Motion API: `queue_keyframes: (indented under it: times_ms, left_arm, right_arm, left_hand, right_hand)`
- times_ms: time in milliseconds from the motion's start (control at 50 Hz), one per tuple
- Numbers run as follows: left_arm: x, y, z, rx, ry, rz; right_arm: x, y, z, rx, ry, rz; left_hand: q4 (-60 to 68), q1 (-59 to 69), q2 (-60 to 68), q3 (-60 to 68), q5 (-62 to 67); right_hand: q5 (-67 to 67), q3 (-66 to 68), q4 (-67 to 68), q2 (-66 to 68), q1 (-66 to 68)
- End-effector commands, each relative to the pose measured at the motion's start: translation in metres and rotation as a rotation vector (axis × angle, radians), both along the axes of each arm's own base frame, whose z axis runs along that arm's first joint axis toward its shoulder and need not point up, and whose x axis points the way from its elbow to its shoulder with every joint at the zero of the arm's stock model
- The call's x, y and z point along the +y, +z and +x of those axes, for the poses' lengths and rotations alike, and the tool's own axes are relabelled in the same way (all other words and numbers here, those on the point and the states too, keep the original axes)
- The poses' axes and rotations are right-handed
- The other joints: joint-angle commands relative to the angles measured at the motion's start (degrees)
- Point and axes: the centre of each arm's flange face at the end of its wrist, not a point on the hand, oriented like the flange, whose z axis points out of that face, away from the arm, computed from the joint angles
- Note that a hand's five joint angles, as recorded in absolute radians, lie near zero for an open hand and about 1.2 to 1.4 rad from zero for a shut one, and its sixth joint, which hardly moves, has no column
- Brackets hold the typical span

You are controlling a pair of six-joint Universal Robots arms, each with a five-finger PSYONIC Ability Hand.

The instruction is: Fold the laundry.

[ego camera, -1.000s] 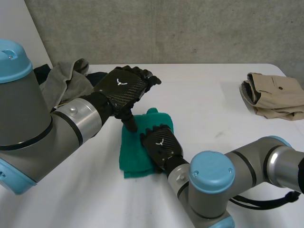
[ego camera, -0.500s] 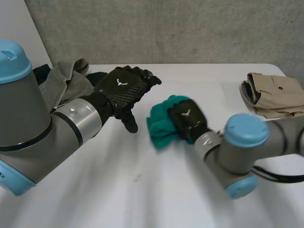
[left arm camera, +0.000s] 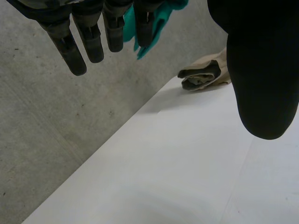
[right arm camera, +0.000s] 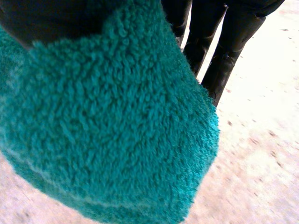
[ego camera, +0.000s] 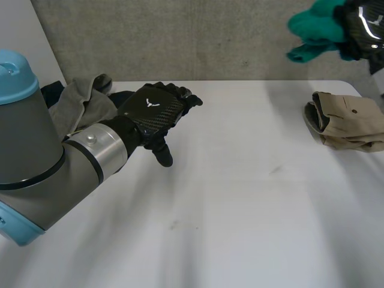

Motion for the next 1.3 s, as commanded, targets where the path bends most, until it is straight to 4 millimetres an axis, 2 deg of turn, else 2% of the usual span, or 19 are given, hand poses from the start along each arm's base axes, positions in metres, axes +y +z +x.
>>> queue_keyframes:
  times_ms: [20, 220, 380, 420, 440, 460, 500, 580, 740, 920, 980, 1000, 1060, 1080, 1140, 1160, 1220, 1240, 1300]
  left_arm:
    - [0.000, -0.001, 0.000, -0.001, -0.002, 0.001]
    - [0.001, -0.005, -0.001, -0.007, -0.003, 0.012]
    - [0.001, -0.008, -0.003, -0.005, -0.006, 0.007]
    - [0.003, -0.007, -0.004, -0.005, -0.012, 0.006]
    - [0.004, -0.008, -0.005, -0.005, -0.014, 0.007]
    - [0.005, -0.007, -0.005, -0.005, -0.017, 0.006]
    - [0.006, -0.007, -0.006, -0.005, -0.022, 0.006]
    - [0.008, -0.006, -0.007, -0.003, -0.023, 0.003]
    - [0.008, -0.001, -0.006, 0.005, -0.022, -0.010]
    - [0.008, 0.010, -0.003, 0.022, -0.014, -0.039]
    - [0.004, 0.015, -0.001, 0.035, 0.006, -0.063]
    - [0.002, 0.017, 0.000, 0.040, 0.020, -0.073]
    - [-0.017, 0.025, 0.011, 0.063, 0.126, -0.137]
    - [-0.025, 0.027, 0.016, 0.072, 0.166, -0.158]
    - [-0.056, 0.037, 0.036, 0.110, 0.335, -0.251]
    - [-0.064, 0.040, 0.042, 0.124, 0.372, -0.276]
    - [-0.098, 0.042, 0.064, 0.142, 0.473, -0.333]
    - [-0.108, 0.037, 0.069, 0.134, 0.488, -0.329]
    - [-0.146, 0.010, 0.094, 0.076, 0.538, -0.281]
  right_arm:
    - [-0.039, -0.059, -0.064, 0.034, -0.036, 0.067]
    - [-0.053, -0.153, -0.118, 0.084, -0.052, 0.203]
    - [-0.043, -0.182, -0.144, 0.075, -0.075, 0.302]
    - [-0.037, -0.182, -0.147, 0.066, -0.082, 0.333]
    - [-0.036, -0.179, -0.149, 0.063, -0.087, 0.341]
    - [-0.031, -0.172, -0.155, 0.065, -0.105, 0.357]
    - [-0.027, -0.166, -0.158, 0.071, -0.120, 0.367]
    - [-0.011, -0.136, -0.170, 0.101, -0.194, 0.390]
    - [0.015, -0.062, -0.192, 0.112, -0.411, 0.412]
    - [0.035, 0.041, -0.204, 0.259, -0.895, 0.141]
    - [0.039, 0.060, -0.176, 0.255, -0.885, 0.076]
    - [0.042, 0.067, -0.136, 0.241, -0.794, 0.045]
    - [0.053, 0.068, -0.078, 0.203, -0.642, 0.044]
    - [0.065, 0.063, -0.047, 0.179, -0.548, 0.072]
    - [0.089, 0.059, -0.010, 0.148, -0.425, 0.112]
    - [0.105, 0.052, 0.010, 0.143, -0.350, 0.150]
    - [0.132, 0.037, 0.039, 0.151, -0.242, 0.206]
    - [0.150, 0.022, 0.058, 0.173, -0.175, 0.246]
    - [0.183, -0.007, 0.088, 0.209, -0.074, 0.320]
  left_hand:
    - [0.1, 0.8, 0.0, -0.3, -1.0]
    - [0.3, 1.0, 0.2, -0.1, -0.8]
    - [0.4, 1.1, 0.4, 0.0, -0.6]
    - [0.3, 1.0, 0.2, -0.1, -0.8]
    - [0.3, 1.0, 0.2, -0.1, -0.8]
    - [0.3, 1.0, 0.2, -0.1, -0.8]
    - [0.3, 1.0, 0.2, -0.1, -0.8]
    - [0.3, 1.0, 0.2, -0.1, -0.8]
    - [0.3, 1.0, 0.2, -0.1, -0.8]
    - [-0.2, 0.4, -0.3, -0.6, -1.3]
    - [-0.4, 0.3, -0.5, -0.8, -1.5]
    - [-0.6, 0.1, -0.6, -1.0, -1.6]
    - [-1.4, -0.7, -1.5, -1.8, -2.5]
    - [-1.4, -0.7, -1.5, -1.8, -2.5]
    - [-1.6, -0.9, -1.7, -2.0, -2.7]
    - [-1.6, -0.9, -1.7, -2.0, -2.7]
    - [-1.6, -0.9, -1.7, -2.0, -2.7]
    - [-1.6, -0.9, -1.7, -2.0, -2.7]
    - [-1.6, -0.9, -1.7, -2.0, -2.7]
  right_hand:
    - [17.4, 13.4, 12.5, 13.1, 26.2]
    - [17.4, 13.4, 12.5, 13.1, 26.2]
    - [17.4, 13.4, 12.5, 13.1, 26.2]
    - [-29.8, -33.8, -34.6, -34.1, -20.9]
    - [-46.2, -50.1, -51.0, -50.4, -37.3]
    - [-52.6, -56.6, -57.5, -56.9, -43.8]
    - [-52.6, -56.6, -57.5, -56.9, -43.8]
    - [-52.6, -56.6, -57.5, -56.9, -43.8]
    - [-52.6, -56.6, -57.5, -56.9, -43.8]
    - [-52.6, -56.6, -57.5, -56.9, -43.8]
    - [-52.6, -56.6, -57.5, -56.9, -43.8]
    - [-52.6, -56.6, -57.5, -56.9, -43.8]
    - [-52.6, -56.6, -57.5, -56.9, -43.8]
    - [-52.6, -56.6, -57.5, -56.9, -43.8]
    - [-52.6, -56.6, -57.5, -56.9, -43.8]
    - [-52.6, -56.6, -57.5, -56.9, -43.8]
    - [-52.6, -56.6, -57.5, -56.9, -43.8]
    - [-52.6, -56.6, -57.5, -56.9, -43.8]
    - [-52.6, -56.6, -57.5, -56.9, -43.8]
